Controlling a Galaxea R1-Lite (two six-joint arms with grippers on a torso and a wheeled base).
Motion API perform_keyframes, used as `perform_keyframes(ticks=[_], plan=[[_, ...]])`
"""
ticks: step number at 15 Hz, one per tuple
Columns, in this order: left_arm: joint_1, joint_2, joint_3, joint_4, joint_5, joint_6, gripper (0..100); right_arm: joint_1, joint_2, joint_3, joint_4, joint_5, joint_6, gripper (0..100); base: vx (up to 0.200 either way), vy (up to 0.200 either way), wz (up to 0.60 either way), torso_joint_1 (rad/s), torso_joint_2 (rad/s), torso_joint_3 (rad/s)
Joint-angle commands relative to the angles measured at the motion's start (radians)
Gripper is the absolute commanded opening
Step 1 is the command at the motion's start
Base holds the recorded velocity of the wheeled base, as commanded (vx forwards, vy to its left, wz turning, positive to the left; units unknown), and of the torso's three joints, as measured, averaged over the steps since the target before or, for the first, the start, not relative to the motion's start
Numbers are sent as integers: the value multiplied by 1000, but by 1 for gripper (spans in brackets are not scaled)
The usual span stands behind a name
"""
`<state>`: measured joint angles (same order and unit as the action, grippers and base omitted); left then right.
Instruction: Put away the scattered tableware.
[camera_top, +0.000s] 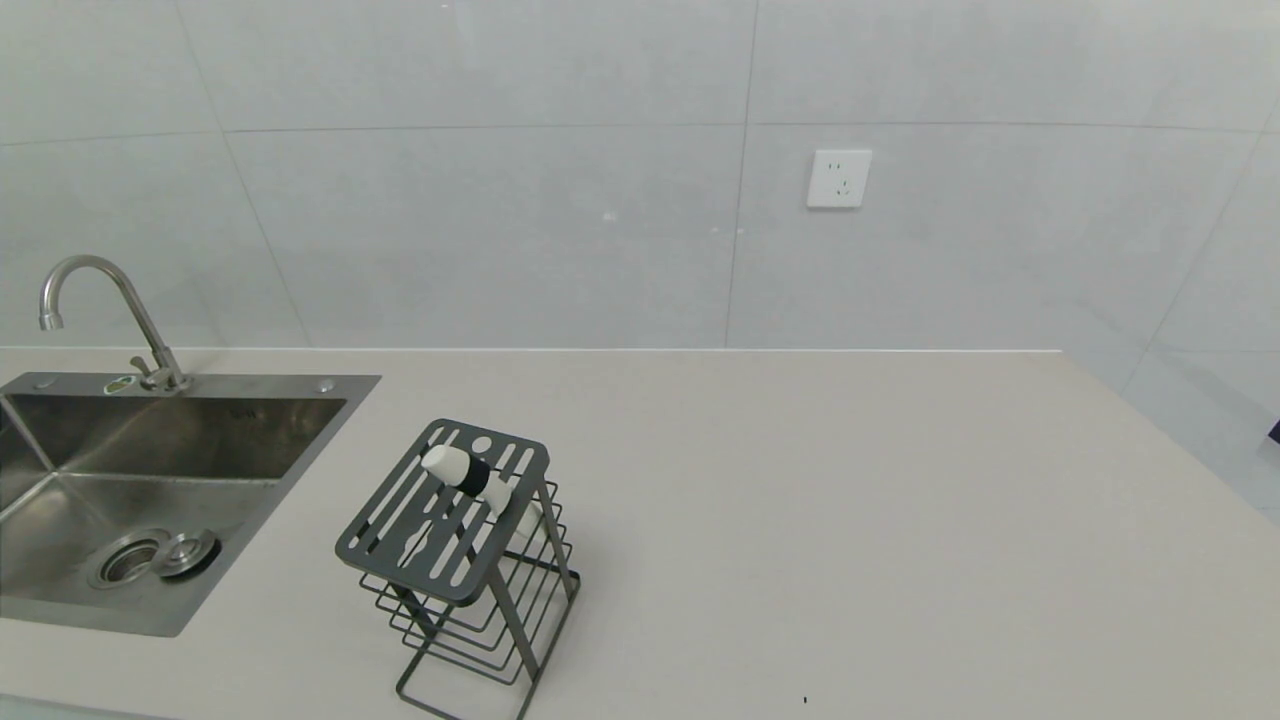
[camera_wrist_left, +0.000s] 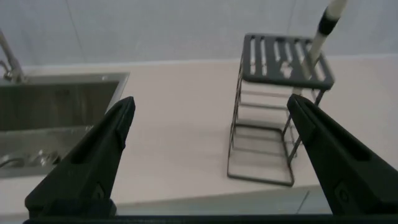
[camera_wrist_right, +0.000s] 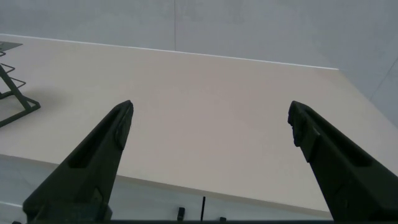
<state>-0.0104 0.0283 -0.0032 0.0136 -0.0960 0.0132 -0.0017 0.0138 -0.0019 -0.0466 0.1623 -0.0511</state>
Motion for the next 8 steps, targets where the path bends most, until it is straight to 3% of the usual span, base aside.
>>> perform_keyframes(ticks=[1,8], plan=[[9,-28,3,-11,16,-4,100,0,2,0,-1,0,0,100,0,0,0,0,0,0],[9,-28,3,-12,18,-7,100,0,2,0,1,0,13,100,0,0,0,0,0,0]])
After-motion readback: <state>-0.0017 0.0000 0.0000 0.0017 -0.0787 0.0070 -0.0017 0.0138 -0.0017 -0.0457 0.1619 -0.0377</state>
